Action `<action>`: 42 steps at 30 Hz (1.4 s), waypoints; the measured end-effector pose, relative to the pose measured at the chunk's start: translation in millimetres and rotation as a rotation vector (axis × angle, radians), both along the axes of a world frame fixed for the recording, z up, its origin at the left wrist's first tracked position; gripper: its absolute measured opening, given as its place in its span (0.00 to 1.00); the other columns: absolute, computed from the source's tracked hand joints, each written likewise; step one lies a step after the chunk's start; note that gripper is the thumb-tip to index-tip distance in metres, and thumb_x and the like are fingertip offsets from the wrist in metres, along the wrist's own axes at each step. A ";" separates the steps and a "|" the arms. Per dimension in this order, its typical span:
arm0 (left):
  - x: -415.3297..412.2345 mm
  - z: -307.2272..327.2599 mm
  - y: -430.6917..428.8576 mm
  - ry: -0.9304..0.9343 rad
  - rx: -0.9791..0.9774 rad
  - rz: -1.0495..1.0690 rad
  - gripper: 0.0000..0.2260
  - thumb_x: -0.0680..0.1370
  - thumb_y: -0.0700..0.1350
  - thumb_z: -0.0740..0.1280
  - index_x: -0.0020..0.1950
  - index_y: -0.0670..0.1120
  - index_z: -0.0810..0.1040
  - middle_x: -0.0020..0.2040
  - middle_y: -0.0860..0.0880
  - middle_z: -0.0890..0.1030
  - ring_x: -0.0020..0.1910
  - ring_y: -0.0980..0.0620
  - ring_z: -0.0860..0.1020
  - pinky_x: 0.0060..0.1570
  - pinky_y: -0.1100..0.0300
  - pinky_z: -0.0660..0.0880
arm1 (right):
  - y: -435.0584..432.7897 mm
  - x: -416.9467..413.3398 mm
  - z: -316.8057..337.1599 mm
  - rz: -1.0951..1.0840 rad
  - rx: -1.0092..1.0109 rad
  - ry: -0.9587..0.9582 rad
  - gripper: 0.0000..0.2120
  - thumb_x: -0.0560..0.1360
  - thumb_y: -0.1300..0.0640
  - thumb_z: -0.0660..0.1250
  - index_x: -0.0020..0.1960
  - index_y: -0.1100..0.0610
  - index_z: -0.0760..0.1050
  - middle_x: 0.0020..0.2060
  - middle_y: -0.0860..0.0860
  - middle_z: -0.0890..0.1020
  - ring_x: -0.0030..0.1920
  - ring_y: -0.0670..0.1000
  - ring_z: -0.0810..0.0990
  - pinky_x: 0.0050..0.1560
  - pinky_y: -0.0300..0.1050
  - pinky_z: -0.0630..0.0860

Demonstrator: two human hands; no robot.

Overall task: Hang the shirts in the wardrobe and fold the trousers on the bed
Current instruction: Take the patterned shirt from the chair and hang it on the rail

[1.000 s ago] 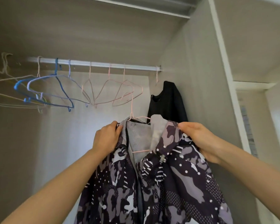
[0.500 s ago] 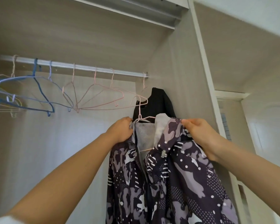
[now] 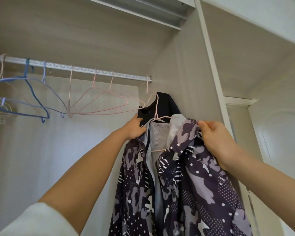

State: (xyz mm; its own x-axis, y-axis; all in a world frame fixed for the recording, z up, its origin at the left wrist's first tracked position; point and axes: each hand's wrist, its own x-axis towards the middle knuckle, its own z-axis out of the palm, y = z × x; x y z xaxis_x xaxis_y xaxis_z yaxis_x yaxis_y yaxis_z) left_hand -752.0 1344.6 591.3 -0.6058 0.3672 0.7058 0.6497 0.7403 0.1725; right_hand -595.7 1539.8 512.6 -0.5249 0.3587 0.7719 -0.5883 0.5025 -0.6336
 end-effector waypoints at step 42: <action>-44.7 -45.3 -45.0 -0.213 0.242 -0.385 0.43 0.77 0.41 0.70 0.79 0.58 0.43 0.76 0.57 0.61 0.72 0.59 0.64 0.75 0.56 0.59 | -130.4 -176.8 170.0 -0.277 0.123 0.033 0.10 0.80 0.66 0.58 0.57 0.65 0.76 0.54 0.59 0.80 0.54 0.56 0.80 0.44 0.41 0.74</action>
State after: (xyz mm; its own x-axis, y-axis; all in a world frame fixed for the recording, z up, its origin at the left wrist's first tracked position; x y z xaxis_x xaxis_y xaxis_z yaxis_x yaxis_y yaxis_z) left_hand -796.7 1299.6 546.0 -0.5981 0.4338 0.6739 0.7998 0.3759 0.4680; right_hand -772.5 1409.3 682.6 -0.3939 0.3876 0.8334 -0.4375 0.7184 -0.5409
